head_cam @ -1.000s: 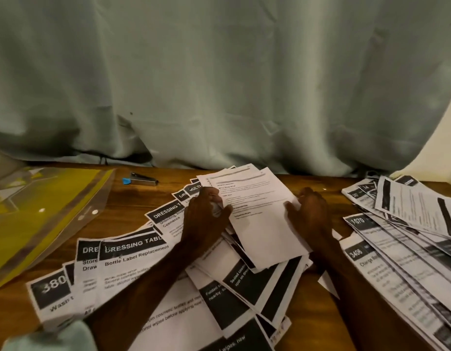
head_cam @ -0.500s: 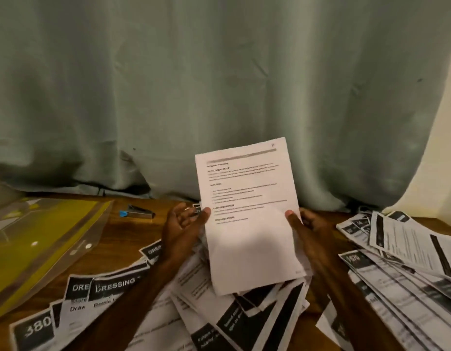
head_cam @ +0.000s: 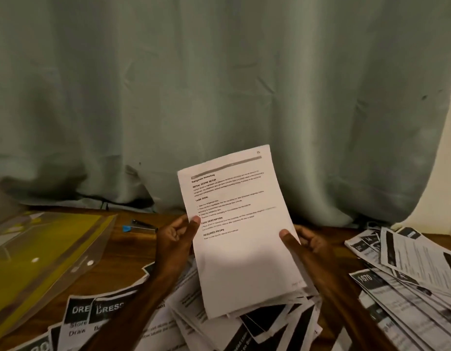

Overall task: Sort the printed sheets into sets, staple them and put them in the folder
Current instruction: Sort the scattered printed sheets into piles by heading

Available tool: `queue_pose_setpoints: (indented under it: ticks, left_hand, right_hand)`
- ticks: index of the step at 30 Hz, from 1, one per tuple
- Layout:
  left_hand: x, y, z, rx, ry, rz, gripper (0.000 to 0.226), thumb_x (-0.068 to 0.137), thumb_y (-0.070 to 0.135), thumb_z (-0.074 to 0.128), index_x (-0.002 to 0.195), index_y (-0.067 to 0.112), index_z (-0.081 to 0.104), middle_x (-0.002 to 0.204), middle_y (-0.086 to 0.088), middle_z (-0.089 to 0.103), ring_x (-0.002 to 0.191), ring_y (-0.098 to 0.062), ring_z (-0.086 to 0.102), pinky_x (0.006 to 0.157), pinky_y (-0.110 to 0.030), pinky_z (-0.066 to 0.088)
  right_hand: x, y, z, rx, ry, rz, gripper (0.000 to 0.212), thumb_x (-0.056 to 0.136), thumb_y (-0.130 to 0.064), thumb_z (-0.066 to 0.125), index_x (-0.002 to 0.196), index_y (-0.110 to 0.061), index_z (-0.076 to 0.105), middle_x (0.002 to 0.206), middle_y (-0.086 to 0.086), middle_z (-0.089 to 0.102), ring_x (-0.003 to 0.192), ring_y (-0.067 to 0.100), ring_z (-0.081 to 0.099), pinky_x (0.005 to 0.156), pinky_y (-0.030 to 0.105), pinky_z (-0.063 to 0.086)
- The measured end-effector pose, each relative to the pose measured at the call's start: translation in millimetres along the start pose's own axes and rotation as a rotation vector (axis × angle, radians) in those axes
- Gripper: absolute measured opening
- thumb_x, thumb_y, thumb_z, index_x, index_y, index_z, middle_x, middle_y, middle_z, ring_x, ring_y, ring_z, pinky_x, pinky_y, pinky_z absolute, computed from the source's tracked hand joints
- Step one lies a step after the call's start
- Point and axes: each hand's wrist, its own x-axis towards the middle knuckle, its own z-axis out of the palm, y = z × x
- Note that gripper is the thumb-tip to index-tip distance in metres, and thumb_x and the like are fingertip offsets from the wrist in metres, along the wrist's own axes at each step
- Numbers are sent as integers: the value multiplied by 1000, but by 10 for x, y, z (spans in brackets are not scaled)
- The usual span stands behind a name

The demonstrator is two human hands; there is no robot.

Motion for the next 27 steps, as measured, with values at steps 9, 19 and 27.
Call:
queue_pose_setpoints:
  ticks: [9, 19, 27]
  left_hand:
    - [124, 61, -132, -21, 65, 34, 27, 98, 16, 63, 124, 15, 68, 113, -2, 77, 103, -22, 74, 83, -38, 63]
    - [123, 71, -116, -62, 57, 44, 25, 97, 13, 63, 121, 18, 68, 114, -1, 77, 105, -20, 74, 83, -34, 63]
    - [114, 113, -89, -79, -21, -19, 24, 98, 12, 61, 121, 13, 69, 113, -7, 77, 101, -22, 75, 81, -33, 63]
  right_hand:
    - [-9, 33, 44, -42, -167, 73, 20, 94, -14, 65, 114, -14, 64, 86, 4, 78, 73, 32, 75, 48, 25, 56]
    - [1, 68, 53, -67, -200, 113, 23, 91, -14, 69, 114, -15, 64, 88, -2, 79, 83, 20, 77, 58, 29, 62]
    - [-42, -50, 103, 10, -260, 151, 21, 92, -13, 66, 113, -15, 65, 92, 2, 79, 79, 17, 77, 55, 22, 57]
